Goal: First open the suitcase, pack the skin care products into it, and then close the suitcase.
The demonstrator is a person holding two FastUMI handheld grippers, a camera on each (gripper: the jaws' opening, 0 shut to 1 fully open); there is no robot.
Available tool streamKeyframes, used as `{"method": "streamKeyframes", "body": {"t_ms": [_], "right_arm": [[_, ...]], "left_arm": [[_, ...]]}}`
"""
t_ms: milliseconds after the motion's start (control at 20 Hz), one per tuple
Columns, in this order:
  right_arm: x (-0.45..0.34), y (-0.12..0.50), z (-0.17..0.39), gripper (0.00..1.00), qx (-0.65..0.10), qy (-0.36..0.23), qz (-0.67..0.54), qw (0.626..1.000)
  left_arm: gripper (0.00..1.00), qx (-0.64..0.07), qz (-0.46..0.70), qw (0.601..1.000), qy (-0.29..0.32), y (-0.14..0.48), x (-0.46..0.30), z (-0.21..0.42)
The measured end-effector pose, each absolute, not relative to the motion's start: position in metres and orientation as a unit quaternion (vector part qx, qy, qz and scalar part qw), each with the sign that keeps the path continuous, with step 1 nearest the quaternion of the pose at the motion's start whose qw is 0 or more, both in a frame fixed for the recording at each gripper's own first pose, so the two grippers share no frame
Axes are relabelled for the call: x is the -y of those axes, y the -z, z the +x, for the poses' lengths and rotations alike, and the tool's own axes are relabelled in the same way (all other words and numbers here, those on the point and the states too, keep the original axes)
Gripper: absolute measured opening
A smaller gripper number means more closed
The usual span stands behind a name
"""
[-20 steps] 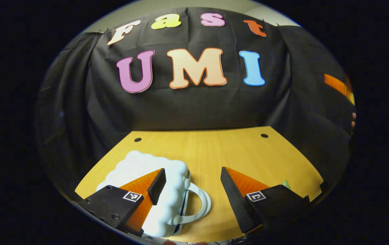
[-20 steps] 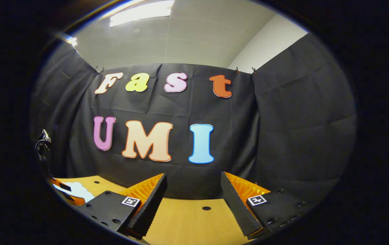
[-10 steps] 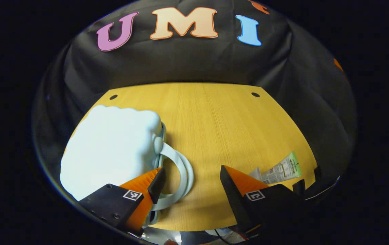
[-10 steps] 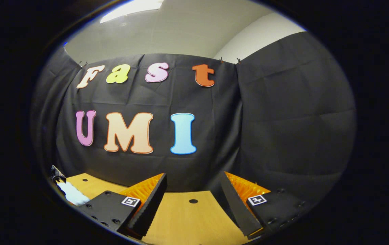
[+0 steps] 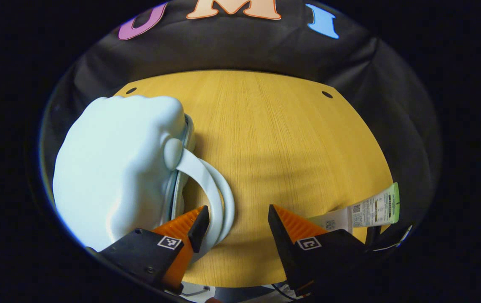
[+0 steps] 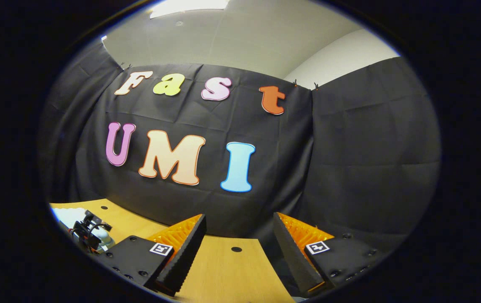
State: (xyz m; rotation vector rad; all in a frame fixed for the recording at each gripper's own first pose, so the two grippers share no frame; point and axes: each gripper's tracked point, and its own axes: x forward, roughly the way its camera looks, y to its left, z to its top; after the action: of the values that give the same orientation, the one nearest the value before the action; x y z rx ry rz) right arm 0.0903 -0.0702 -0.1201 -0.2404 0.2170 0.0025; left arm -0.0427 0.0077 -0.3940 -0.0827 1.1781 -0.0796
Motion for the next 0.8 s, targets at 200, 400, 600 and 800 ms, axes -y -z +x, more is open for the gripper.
{"method": "streamKeyframes", "body": {"t_ms": [200, 400, 600, 800], "right_arm": [[0.063, 0.127, 0.081, 0.98, -0.113, -0.011, -0.118, 0.986], [0.065, 0.130, 0.077, 0.98, -0.119, -0.011, -0.111, 0.987], [0.069, 0.131, 0.075, 0.98, -0.119, -0.005, -0.099, 0.988], [0.067, 0.136, 0.069, 0.98, -0.121, -0.007, -0.089, 0.989]], "left_arm": [[0.69, -0.566, -0.027, 0.824, 0.023, 0.398, -0.019, -0.046], [0.27, -0.566, -0.034, 0.823, 0.015, 0.395, -0.030, -0.047], [0.13, -0.568, -0.066, 0.820, 0.033, 0.387, -0.026, -0.045], [0.06, -0.582, -0.076, 0.808, 0.046, 0.387, -0.024, -0.046]]}}
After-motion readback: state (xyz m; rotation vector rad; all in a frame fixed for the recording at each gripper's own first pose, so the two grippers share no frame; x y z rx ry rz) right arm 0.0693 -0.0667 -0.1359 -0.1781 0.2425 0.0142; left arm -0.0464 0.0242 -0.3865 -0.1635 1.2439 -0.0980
